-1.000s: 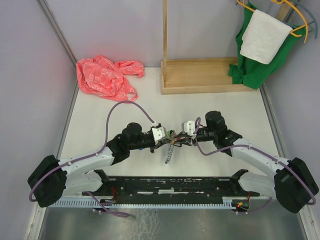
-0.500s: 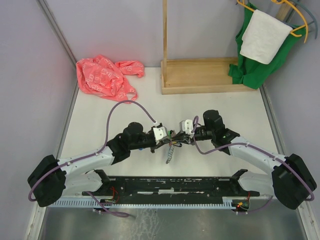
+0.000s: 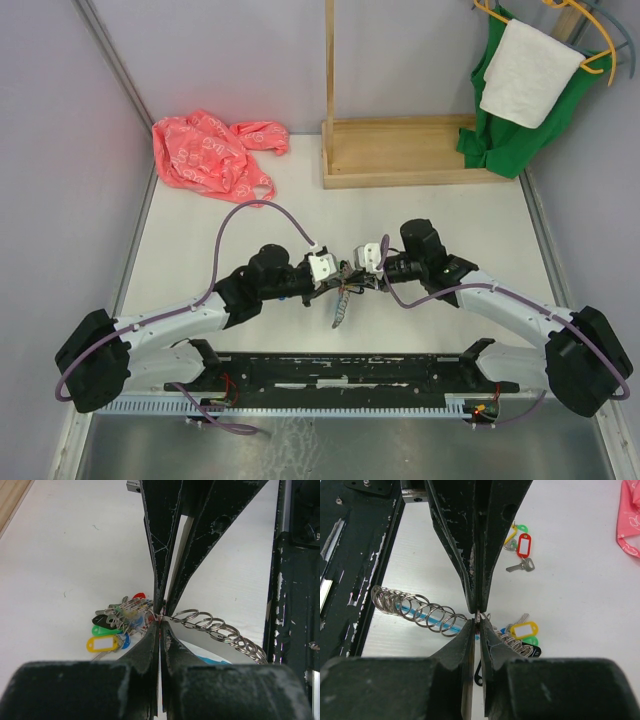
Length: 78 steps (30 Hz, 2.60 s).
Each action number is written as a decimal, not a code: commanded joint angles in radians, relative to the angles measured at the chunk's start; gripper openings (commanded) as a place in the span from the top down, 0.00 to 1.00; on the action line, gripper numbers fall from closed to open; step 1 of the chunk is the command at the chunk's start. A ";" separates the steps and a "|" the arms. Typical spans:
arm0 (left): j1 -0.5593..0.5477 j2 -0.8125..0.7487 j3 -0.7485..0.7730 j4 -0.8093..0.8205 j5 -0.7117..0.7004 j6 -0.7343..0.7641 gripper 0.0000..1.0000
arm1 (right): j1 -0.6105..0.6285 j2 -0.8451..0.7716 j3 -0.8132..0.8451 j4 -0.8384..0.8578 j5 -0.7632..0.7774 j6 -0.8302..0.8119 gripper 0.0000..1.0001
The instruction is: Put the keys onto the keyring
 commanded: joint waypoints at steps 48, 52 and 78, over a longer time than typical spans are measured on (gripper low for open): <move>0.162 -0.099 0.030 -0.483 -0.770 -0.801 0.45 | -0.008 -0.089 -0.162 0.427 0.098 0.164 0.99; 0.229 -0.068 0.022 -0.492 -0.779 -0.812 0.45 | -0.008 -0.090 -0.169 0.427 0.091 0.160 0.99; 0.366 0.085 -0.074 -0.267 -0.540 -0.917 0.58 | -0.008 -0.104 -0.187 0.406 0.086 0.128 0.99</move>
